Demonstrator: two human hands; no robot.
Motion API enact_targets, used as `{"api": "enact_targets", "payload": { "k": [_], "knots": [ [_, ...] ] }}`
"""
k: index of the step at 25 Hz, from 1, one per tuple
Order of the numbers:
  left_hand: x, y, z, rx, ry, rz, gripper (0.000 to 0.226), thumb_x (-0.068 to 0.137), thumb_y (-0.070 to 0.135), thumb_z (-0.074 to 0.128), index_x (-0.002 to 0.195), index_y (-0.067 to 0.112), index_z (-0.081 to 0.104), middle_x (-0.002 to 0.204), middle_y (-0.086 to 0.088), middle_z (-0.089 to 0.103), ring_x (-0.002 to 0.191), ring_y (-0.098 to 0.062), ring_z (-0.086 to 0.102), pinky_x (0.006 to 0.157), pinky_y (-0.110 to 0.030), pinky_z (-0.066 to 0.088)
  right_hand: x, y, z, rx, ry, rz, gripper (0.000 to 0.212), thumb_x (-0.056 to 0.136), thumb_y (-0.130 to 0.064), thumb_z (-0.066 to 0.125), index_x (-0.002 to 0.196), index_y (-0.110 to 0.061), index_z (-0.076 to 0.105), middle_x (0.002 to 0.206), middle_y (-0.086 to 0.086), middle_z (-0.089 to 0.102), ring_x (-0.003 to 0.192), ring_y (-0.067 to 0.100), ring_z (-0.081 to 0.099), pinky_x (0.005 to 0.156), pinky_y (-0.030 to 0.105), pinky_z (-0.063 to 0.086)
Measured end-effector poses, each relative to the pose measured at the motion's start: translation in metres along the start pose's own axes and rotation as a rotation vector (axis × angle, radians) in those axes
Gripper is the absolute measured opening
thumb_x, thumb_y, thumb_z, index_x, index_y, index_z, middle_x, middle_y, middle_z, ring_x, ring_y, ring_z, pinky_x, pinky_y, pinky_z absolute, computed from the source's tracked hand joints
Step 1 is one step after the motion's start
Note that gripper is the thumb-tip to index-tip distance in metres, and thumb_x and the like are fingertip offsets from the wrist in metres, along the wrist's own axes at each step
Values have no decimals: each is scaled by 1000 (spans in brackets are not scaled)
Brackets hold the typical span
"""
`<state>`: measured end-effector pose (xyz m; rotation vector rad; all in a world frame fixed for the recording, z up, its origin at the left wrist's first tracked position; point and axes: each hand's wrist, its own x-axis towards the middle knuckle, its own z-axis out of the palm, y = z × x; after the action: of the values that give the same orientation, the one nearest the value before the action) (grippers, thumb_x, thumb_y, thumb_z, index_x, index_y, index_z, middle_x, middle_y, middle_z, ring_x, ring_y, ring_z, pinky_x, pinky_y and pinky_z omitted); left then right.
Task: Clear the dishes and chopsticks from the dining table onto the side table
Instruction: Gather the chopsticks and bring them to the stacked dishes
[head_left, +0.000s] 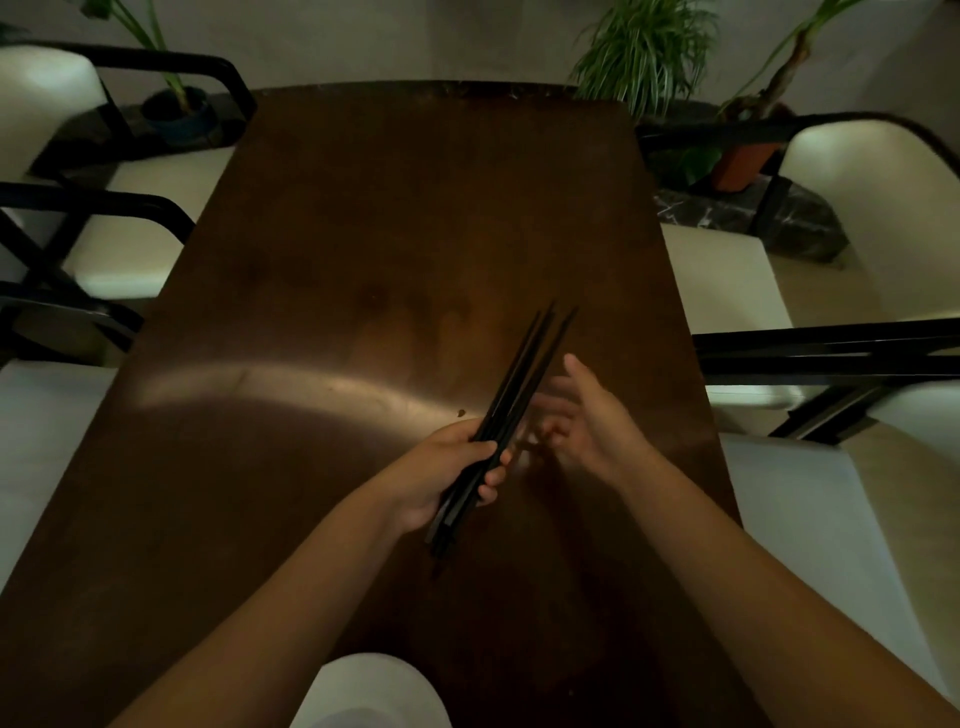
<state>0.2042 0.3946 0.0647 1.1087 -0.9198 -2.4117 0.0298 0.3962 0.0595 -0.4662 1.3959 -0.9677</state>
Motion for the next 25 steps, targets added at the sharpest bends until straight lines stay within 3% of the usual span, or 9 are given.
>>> {"api": "enact_targets", "payload": {
  "k": [3, 6, 8, 10, 13, 16, 19, 22, 25],
  "knots": [
    [-7, 7, 7, 82, -53, 2, 33, 96, 4, 37, 127, 7, 46, 76, -2, 52, 57, -8, 48, 51, -18, 43, -4, -13, 17, -28, -100, -96, 25, 91, -31, 53, 106, -11, 54, 82, 1, 67, 49, 7, 47, 43, 18, 37],
    [-16, 13, 9, 14, -88, 43, 35, 94, 4, 40, 129, 3, 44, 76, -2, 54, 58, -9, 50, 55, -20, 44, -18, -37, 34, -211, -20, -254, 14, 93, -25, 50, 91, -13, 56, 71, -1, 65, 44, 5, 49, 46, 21, 41],
    [-23, 14, 8, -49, -83, 104, 40, 89, 19, 49, 124, -1, 49, 80, -5, 58, 60, -12, 57, 57, -21, 49, -33, -54, 42, -297, 26, -395, 20, 95, -26, 45, 80, -17, 55, 67, -4, 62, 54, 10, 54, 53, 23, 43],
    [-26, 12, 6, -248, -40, 168, 55, 83, 41, 51, 118, 0, 56, 86, -8, 67, 69, -18, 65, 65, -27, 54, -49, -72, 49, -324, 56, -554, 23, 95, -27, 43, 76, -21, 54, 66, -5, 61, 62, 10, 58, 60, 23, 47],
    [-31, -3, 6, -605, 45, 297, 68, 77, 53, 48, 123, 3, 56, 104, -15, 70, 95, -27, 66, 89, -37, 46, -71, -94, 58, -256, 78, -715, 21, 95, -26, 43, 78, -22, 53, 60, -8, 62, 55, 0, 58, 52, 12, 45],
    [-39, -17, 18, -789, 58, 388, 66, 78, 52, 51, 120, 3, 60, 121, -18, 63, 113, -31, 60, 96, -42, 46, -85, -99, 61, -124, 116, -746, 18, 96, -25, 42, 82, -19, 53, 63, -6, 62, 53, -3, 57, 48, 9, 42],
    [-54, -13, 26, -981, 6, 486, 62, 80, 48, 55, 115, -3, 63, 124, -20, 61, 115, -33, 59, 97, -43, 48, -95, -95, 63, -63, 138, -747, 18, 96, -24, 43, 83, -18, 54, 61, -6, 63, 53, -2, 58, 48, 9, 43],
    [-70, 0, 28, -1041, -28, 547, 68, 83, 51, 49, 122, -4, 54, 128, -21, 58, 118, -34, 56, 97, -46, 46, -102, -93, 63, -42, 153, -729, 17, 96, -24, 43, 83, -20, 53, 57, -8, 66, 54, -2, 59, 50, 10, 44],
    [-78, 4, 33, -1006, 25, 550, 62, 88, 49, 43, 120, -2, 56, 122, -19, 63, 113, -32, 60, 88, -45, 52, -108, -91, 61, 19, 128, -641, 16, 96, -24, 42, 84, -21, 52, 63, -6, 71, 63, 0, 64, 70, 20, 47]
  ]
}}
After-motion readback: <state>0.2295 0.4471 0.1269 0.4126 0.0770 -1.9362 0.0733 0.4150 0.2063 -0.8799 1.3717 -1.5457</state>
